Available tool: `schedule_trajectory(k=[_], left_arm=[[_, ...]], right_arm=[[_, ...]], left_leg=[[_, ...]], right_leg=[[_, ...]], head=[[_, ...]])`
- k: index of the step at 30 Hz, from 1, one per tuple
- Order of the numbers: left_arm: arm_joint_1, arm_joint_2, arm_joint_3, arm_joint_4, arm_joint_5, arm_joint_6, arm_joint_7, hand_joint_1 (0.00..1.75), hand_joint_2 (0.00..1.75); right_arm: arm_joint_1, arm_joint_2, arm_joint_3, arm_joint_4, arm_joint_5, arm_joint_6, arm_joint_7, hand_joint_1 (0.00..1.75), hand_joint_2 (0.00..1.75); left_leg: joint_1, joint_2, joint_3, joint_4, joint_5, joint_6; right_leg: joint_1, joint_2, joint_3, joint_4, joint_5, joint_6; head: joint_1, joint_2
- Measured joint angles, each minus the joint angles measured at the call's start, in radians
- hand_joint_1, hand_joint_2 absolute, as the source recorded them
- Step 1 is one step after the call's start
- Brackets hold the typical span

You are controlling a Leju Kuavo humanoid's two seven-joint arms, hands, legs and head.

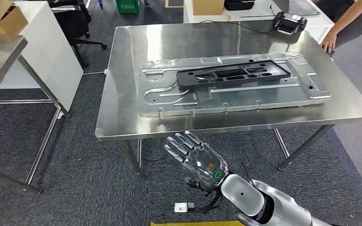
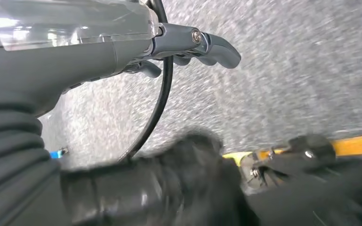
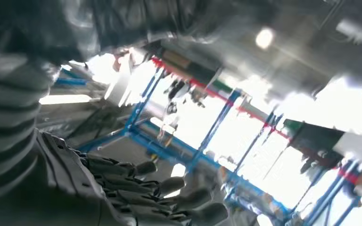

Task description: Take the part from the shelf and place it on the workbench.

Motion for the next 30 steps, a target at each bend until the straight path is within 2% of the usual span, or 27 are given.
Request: schedule_trajectory(k=[1, 2, 3, 4, 5, 6, 7, 8, 9, 10, 11, 12, 14, 15, 16, 18, 21, 22, 24, 25, 26, 27, 28, 29, 30], left_arm=[[-0.001, 0.002, 0.000, 0.000, 0.000, -0.004, -0.001, 0.00, 1.75], [0.000, 0.004, 0.000, -0.001, 0.000, -0.006, -0.002, 0.00, 1.75], [0.002, 0.006, 0.000, -0.001, 0.000, -0.007, -0.003, 0.00, 1.75], [0.004, 0.006, 0.001, -0.001, 0.001, -0.006, -0.003, 0.00, 1.75], [0.004, 0.007, 0.002, -0.001, 0.001, -0.004, -0.003, 0.00, 1.75], [0.003, 0.008, 0.003, -0.001, 0.001, -0.002, -0.002, 0.00, 1.75], [0.001, 0.008, 0.004, -0.001, 0.001, 0.002, 0.001, 0.00, 1.75], [0.001, 0.009, 0.005, -0.001, 0.001, 0.006, 0.005, 0.00, 1.75], [0.003, 0.009, 0.005, -0.001, 0.000, 0.010, 0.008, 0.00, 1.75], [0.006, 0.009, 0.006, -0.001, 0.000, 0.013, 0.012, 0.00, 1.75], [0.009, 0.009, 0.006, -0.001, 0.000, 0.016, 0.015, 0.00, 1.75], [0.011, 0.009, 0.007, -0.001, -0.001, 0.019, 0.018, 0.00, 1.75], [0.011, 0.010, 0.009, -0.001, -0.011, 0.029, 0.024, 0.00, 1.75], [0.010, 0.010, 0.010, -0.001, -0.017, 0.034, 0.027, 0.00, 1.75], [0.009, 0.011, 0.011, -0.001, -0.022, 0.038, 0.029, 0.00, 1.75], [0.007, 0.013, 0.016, -0.002, -0.020, 0.039, 0.028, 0.00, 1.75], [0.007, 0.016, 0.030, -0.002, -0.007, 0.038, 0.015, 0.00, 0.44], [0.007, 0.016, 0.032, -0.002, -0.007, 0.038, 0.010, 0.00, 0.00], [0.006, 0.016, 0.036, -0.002, -0.006, 0.038, 0.001, 0.00, 0.00], [0.006, 0.016, 0.039, -0.002, -0.006, 0.038, -0.002, 0.00, 0.00], [0.006, 0.016, 0.042, -0.002, -0.006, 0.038, -0.004, 0.00, 0.00], [0.006, 0.016, 0.045, -0.002, -0.006, 0.038, -0.006, 0.00, 0.00], [0.006, 0.016, 0.047, -0.002, -0.005, 0.038, -0.008, 0.00, 0.00], [0.006, 0.016, 0.048, -0.002, -0.004, 0.038, -0.009, 0.00, 0.00], [0.006, 0.016, 0.048, -0.002, -0.004, 0.038, -0.009, 0.00, 0.00]], right_arm=[[0.018, -0.001, -0.014, 0.009, 0.006, -0.005, 0.007, 0.00, 1.75], [0.035, -0.001, -0.027, 0.017, 0.015, -0.012, 0.015, 0.00, 1.75], [0.053, 0.002, -0.043, 0.028, 0.027, -0.021, 0.024, 0.00, 1.75], [0.075, 0.007, -0.061, 0.046, 0.039, -0.032, 0.033, 0.00, 1.75], [0.099, 0.013, -0.081, 0.067, 0.051, -0.041, 0.040, 0.00, 1.75], [0.124, 0.020, -0.103, 0.089, 0.060, -0.047, 0.045, 0.00, 1.75], [0.145, 0.025, -0.126, 0.112, 0.067, -0.052, 0.049, 0.00, 1.75], [0.162, 0.030, -0.147, 0.132, 0.072, -0.056, 0.053, 0.00, 1.75], [0.174, 0.034, -0.165, 0.150, 0.078, -0.061, 0.057, 0.00, 1.75], [0.184, 0.040, -0.182, 0.169, 0.084, -0.066, 0.061, 0.00, 1.75], [0.193, 0.048, -0.195, 0.187, 0.087, -0.071, 0.063, 0.00, 1.75], [0.201, 0.057, -0.208, 0.204, 0.085, -0.076, 0.063, 0.00, 1.75], [0.212, 0.075, -0.238, 0.237, 0.073, -0.083, 0.057, 0.00, 1.75], [0.215, 0.083, -0.253, 0.250, 0.066, -0.087, 0.054, 0.00, 1.75], [0.217, 0.091, -0.267, 0.262, 0.058, -0.090, 0.050, 0.00, 1.75], [0.221, 0.108, -0.288, 0.282, 0.042, -0.096, 0.041, 0.00, 1.75], [0.232, 0.129, -0.306, 0.307, 0.020, -0.098, 0.029, 0.00, 1.75], [0.235, 0.133, -0.312, 0.314, 0.009, -0.098, 0.026, 0.00, 1.75], [0.237, 0.139, -0.325, 0.334, -0.016, -0.095, 0.022, 0.00, 1.75], [0.238, 0.142, -0.332, 0.346, -0.029, -0.094, 0.020, 0.00, 1.75], [0.239, 0.144, -0.337, 0.356, -0.037, -0.094, 0.018, 0.00, 1.75], [0.241, 0.147, -0.341, 0.366, -0.044, -0.094, 0.017, 0.00, 1.75], [0.243, 0.149, -0.344, 0.374, -0.048, -0.095, 0.016, 0.00, 1.75], [0.244, 0.151, -0.346, 0.380, -0.050, -0.095, 0.015, 0.00, 1.75], [0.245, 0.153, -0.349, 0.386, -0.052, -0.095, 0.015, 0.00, 1.75]], left_leg=[[-0.004, 0.012, 0.018, -0.035, -0.017, 0.008], [-0.010, 0.013, 0.021, -0.050, -0.027, 0.022], [-0.012, 0.003, 0.013, -0.050, -0.024, 0.040], [-0.012, -0.007, 0.006, -0.053, -0.017, 0.054], [-0.013, -0.017, -0.001, -0.056, -0.005, 0.068], [-0.013, -0.027, -0.011, -0.060, 0.007, 0.080], [-0.015, -0.035, -0.023, -0.062, 0.019, 0.091], [-0.019, -0.042, -0.036, -0.062, 0.029, 0.099], [-0.024, -0.048, -0.049, -0.061, 0.038, 0.105], [-0.030, -0.054, -0.062, -0.059, 0.047, 0.108], [-0.034, -0.058, -0.075, -0.057, 0.055, 0.110], [-0.036, -0.063, -0.086, -0.053, 0.061, 0.110], [-0.041, -0.071, -0.102, -0.044, 0.071, 0.108], [-0.043, -0.073, -0.106, -0.040, 0.072, 0.107], [-0.045, -0.074, -0.108, -0.037, 0.074, 0.104], [-0.049, -0.074, -0.109, -0.035, 0.076, 0.102], [-0.045, -0.078, -0.101, -0.059, 0.097, 0.113], [-0.041, -0.079, -0.095, -0.078, 0.111, 0.118], [-0.035, -0.085, -0.095, -0.104, 0.135, 0.122], [-0.035, -0.090, -0.103, -0.109, 0.145, 0.122], [-0.034, -0.096, -0.114, -0.109, 0.152, 0.120], [-0.033, -0.103, -0.126, -0.106, 0.159, 0.115], [-0.030, -0.110, -0.139, -0.102, 0.166, 0.109], [-0.026, -0.119, -0.154, -0.096, 0.173, 0.101], [-0.021, -0.129, -0.170, -0.088, 0.180, 0.092]], right_leg=[[0.001, -0.009, -0.006, 0.008, 0.003, 0.008], [0.002, -0.018, -0.007, 0.010, 0.008, 0.017], [0.000, -0.028, -0.004, 0.007, 0.014, 0.026], [-0.004, -0.024, -0.002, 0.006, 0.012, 0.035], [-0.008, -0.006, -0.004, 0.013, -0.005, 0.042], [-0.010, 0.022, -0.012, 0.038, -0.041, 0.046], [-0.009, 0.057, -0.028, 0.086, -0.091, 0.047], [-0.007, 0.081, -0.047, 0.147, -0.142, 0.045], [-0.004, 0.093, -0.063, 0.209, -0.181, 0.044], [-0.003, 0.099, -0.066, 0.249, -0.202, 0.043], [-0.001, 0.100, -0.050, 0.254, -0.203, 0.041], [0.000, 0.100, -0.012, 0.217, -0.188, 0.039], [0.002, 0.100, 0.093, 0.079, -0.153, 0.035], [0.004, 0.101, 0.129, 0.021, -0.141, 0.034], [0.007, 0.101, 0.148, -0.013, -0.139, 0.032], [0.009, 0.101, 0.149, -0.027, -0.132, 0.030], [0.009, 0.096, 0.156, -0.035, -0.121, 0.035], [0.010, 0.096, 0.155, -0.028, -0.133, 0.036], [0.010, 0.098, 0.129, 0.037, -0.199, 0.036], [0.009, 0.099, 0.106, 0.092, -0.243, 0.036], [0.007, 0.099, 0.085, 0.146, -0.275, 0.038], [0.004, 0.099, 0.075, 0.180, -0.288, 0.040], [0.000, 0.100, 0.082, 0.181, -0.281, 0.043], [-0.004, 0.103, 0.108, 0.144, -0.254, 0.046], [-0.010, 0.116, 0.147, 0.079, -0.226, 0.051]], head=[[0.000, 0.000], [0.000, 0.000], [0.001, 0.000], [0.000, 0.000], [0.001, 0.000], [0.001, 0.000], [0.002, 0.000], [0.002, 0.000], [0.003, 0.000], [0.003, 0.000], [0.002, 0.000], [0.002, 0.000], [0.002, 0.000], [0.002, 0.000], [0.002, 0.000], [0.002, 0.000], [0.002, 0.000], [0.002, 0.000], [0.002, 0.000], [0.002, 0.000], [0.002, 0.000], [0.002, 0.000], [0.002, 0.000], [0.002, 0.000], [0.002, 0.000]])
